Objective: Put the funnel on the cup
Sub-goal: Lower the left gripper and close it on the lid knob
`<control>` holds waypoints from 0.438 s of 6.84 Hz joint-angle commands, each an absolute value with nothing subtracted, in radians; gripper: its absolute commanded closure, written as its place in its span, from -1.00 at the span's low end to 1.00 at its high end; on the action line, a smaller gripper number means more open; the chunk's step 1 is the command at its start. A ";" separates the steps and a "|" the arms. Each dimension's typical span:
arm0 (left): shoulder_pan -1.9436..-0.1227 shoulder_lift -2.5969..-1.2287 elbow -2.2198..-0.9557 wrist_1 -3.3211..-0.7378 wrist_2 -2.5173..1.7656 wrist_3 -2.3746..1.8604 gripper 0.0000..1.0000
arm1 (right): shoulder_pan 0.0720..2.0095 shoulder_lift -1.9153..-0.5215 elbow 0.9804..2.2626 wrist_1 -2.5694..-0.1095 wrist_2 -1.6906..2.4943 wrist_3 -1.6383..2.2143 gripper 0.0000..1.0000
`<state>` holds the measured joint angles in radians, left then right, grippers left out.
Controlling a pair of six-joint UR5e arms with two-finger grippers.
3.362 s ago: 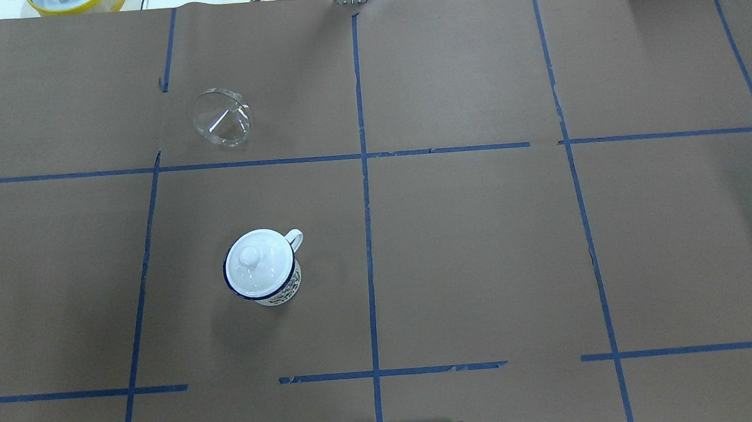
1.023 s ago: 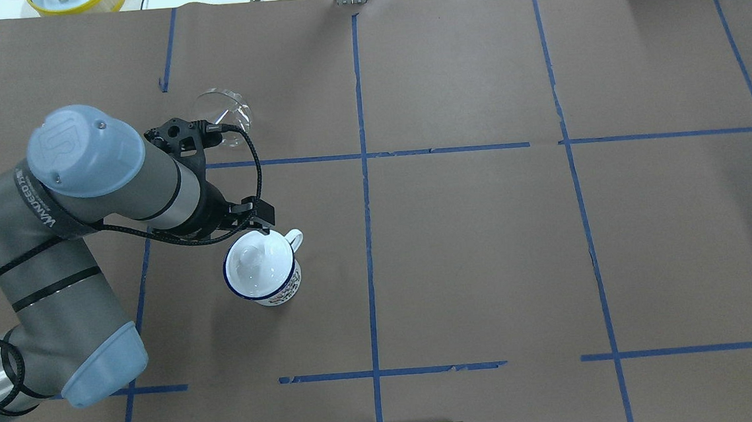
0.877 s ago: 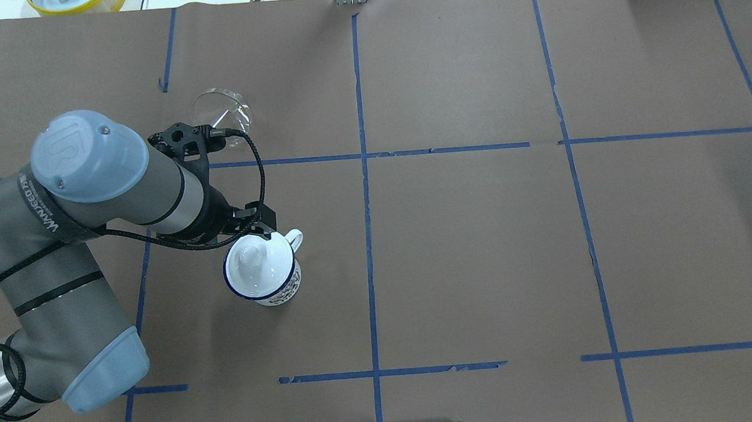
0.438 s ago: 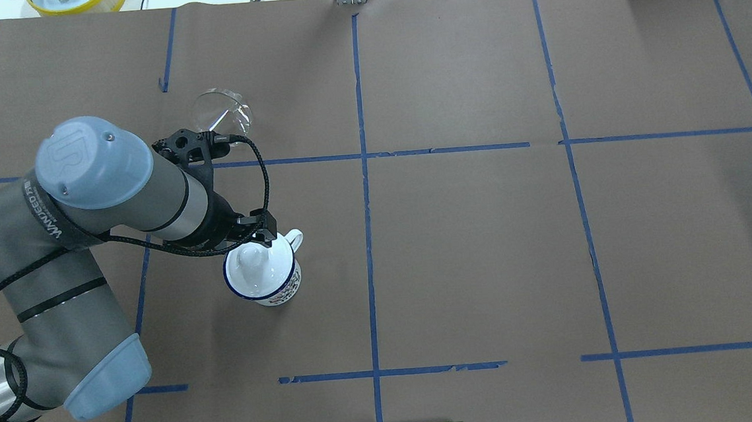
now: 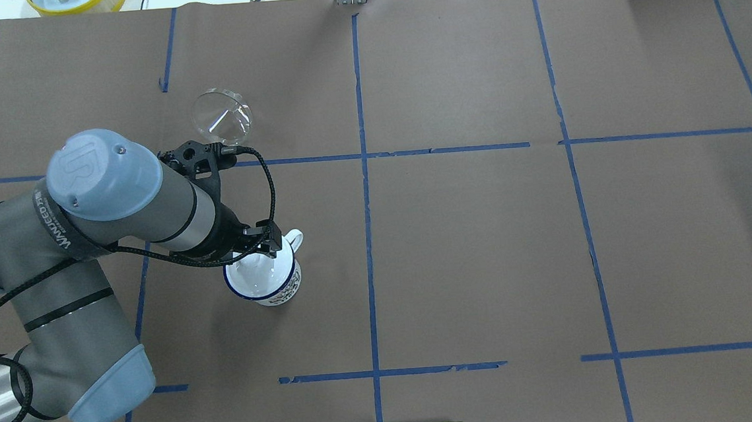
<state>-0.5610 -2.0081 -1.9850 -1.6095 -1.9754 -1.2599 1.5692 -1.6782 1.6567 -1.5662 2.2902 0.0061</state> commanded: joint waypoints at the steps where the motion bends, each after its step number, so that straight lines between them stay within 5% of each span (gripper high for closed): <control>1: -0.555 -2.008 -1.985 -1.609 -1.976 -1.261 -0.38 | 1.569 -1.678 1.657 -1.566 2.290 0.006 -1.00; 3: -0.549 -2.008 -1.985 -1.609 -1.976 -1.261 -0.28 | 1.569 -1.678 1.657 -1.566 2.290 0.006 -1.00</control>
